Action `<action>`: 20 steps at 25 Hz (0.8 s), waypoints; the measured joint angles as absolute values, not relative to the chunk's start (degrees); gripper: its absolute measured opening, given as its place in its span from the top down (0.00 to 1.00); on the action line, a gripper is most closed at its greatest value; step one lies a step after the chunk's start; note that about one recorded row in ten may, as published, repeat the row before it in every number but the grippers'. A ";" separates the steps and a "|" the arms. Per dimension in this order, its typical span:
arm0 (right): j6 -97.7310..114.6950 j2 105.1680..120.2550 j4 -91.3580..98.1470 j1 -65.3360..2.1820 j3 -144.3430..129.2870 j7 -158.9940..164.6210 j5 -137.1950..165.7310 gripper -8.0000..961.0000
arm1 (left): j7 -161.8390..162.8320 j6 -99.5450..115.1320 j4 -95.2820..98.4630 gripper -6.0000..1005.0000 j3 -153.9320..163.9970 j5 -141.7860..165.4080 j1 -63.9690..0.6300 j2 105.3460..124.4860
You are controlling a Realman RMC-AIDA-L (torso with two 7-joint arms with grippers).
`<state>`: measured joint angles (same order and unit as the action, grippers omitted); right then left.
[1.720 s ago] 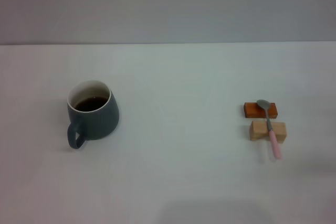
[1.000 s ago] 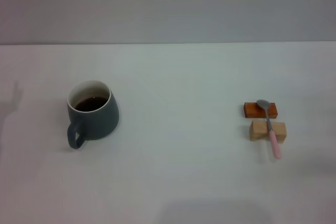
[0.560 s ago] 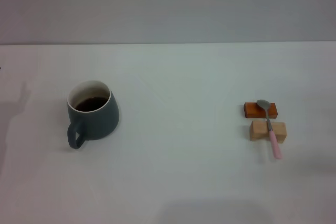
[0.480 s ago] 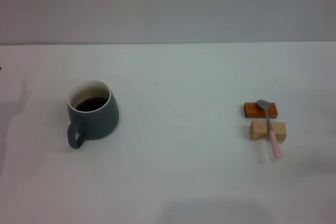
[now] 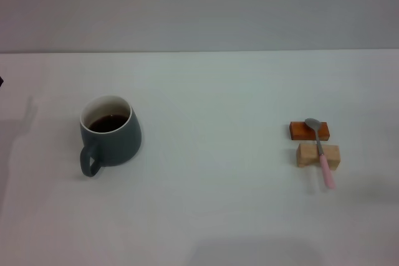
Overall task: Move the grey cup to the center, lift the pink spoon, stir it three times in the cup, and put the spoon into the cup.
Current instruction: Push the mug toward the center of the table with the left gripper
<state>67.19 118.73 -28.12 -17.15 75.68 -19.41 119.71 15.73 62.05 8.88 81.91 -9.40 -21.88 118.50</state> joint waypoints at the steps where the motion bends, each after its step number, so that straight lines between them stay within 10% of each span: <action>1: 67.18 118.73 -28.13 -17.17 75.69 -19.42 119.71 0.55 | 15.73 62.01 8.87 0.14 81.91 -9.40 -21.89 118.47; 20: 66.97 118.73 -28.09 -18.21 75.73 -19.43 119.71 0.53 | 15.58 61.02 9.06 0.14 81.91 -9.40 -22.11 118.29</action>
